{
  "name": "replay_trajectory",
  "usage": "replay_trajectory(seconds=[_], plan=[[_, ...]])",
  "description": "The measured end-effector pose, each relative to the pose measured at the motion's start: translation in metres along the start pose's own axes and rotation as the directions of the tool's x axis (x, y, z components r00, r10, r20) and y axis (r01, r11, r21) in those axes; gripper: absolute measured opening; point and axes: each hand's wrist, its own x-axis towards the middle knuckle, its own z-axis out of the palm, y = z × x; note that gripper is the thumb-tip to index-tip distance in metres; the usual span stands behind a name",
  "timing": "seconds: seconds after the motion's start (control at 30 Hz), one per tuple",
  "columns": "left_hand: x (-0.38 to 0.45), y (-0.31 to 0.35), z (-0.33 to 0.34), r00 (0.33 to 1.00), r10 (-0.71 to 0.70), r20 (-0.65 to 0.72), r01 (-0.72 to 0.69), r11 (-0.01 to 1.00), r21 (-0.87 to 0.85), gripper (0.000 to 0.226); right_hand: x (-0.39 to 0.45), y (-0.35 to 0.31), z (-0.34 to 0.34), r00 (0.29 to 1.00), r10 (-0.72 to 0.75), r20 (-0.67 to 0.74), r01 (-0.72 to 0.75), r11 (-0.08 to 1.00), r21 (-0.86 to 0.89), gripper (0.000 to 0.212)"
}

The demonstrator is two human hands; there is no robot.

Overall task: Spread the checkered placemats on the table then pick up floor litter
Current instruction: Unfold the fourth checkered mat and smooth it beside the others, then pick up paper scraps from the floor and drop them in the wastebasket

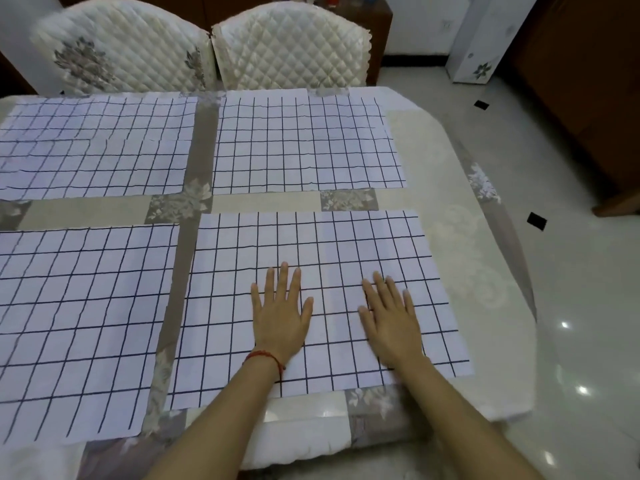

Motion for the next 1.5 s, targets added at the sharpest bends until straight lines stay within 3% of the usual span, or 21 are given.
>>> replay_trajectory(seconds=[0.07, 0.17, 0.27, 0.37, 0.57, 0.7, 0.8, 1.0, 1.23, 1.5], plan=[[-0.001, 0.000, -0.001, 1.000, 0.016, 0.017, -0.015, 1.000, -0.017, 0.075, -0.004, 0.017, -0.012, 0.997, 0.073, 0.010, -0.073, 0.997, -0.002, 0.066], [-0.005, 0.003, -0.009, 0.997, 0.014, 0.075, -0.012, 1.000, -0.027, 0.073, -0.016, 0.030, -0.037, 0.988, 0.106, 0.113, -0.111, 0.993, 0.034, 0.056], [-0.014, 0.014, -0.020, 0.990, -0.016, 0.141, 0.027, 0.996, -0.079, 0.059, -0.037, 0.042, -0.070, 0.972, 0.159, 0.172, -0.200, 0.946, 0.254, 0.044], [-0.021, 0.042, -0.031, 0.989, 0.020, 0.148, 0.001, 0.990, -0.139, 0.053, -0.077, 0.067, -0.093, 0.951, 0.280, 0.127, -0.305, 0.804, 0.510, 0.042], [-0.050, 0.151, -0.045, 0.944, 0.258, 0.207, -0.189, 0.935, -0.300, 0.043, -0.176, 0.152, -0.111, 0.858, 0.513, -0.002, -0.402, 0.675, 0.619, 0.040], [-0.081, 0.239, -0.046, 0.880, 0.411, 0.238, -0.323, 0.886, -0.333, 0.036, -0.254, 0.217, -0.111, 0.784, 0.621, 0.018, -0.463, 0.564, 0.684, 0.038], [-0.114, 0.310, -0.044, 0.852, 0.461, 0.249, -0.342, 0.850, -0.402, 0.030, -0.313, 0.265, -0.112, 0.736, 0.677, 0.028, -0.482, 0.495, 0.723, 0.036], [-0.181, 0.419, -0.016, 0.748, 0.510, 0.425, -0.287, 0.825, -0.486, 0.029, -0.415, 0.342, -0.096, 0.604, 0.786, 0.129, -0.557, 0.301, 0.774, 0.034], [-0.205, 0.449, 0.039, 0.654, 0.434, 0.620, -0.125, 0.870, -0.478, 0.021, -0.462, 0.404, -0.065, 0.457, 0.849, 0.265, -0.617, 0.088, 0.782, 0.030], [-0.146, 0.484, 0.096, 0.642, 0.199, 0.740, 0.255, 0.855, -0.451, 0.025, -0.398, 0.489, -0.063, 0.437, 0.819, 0.373, -0.654, 0.004, 0.757, 0.028]])
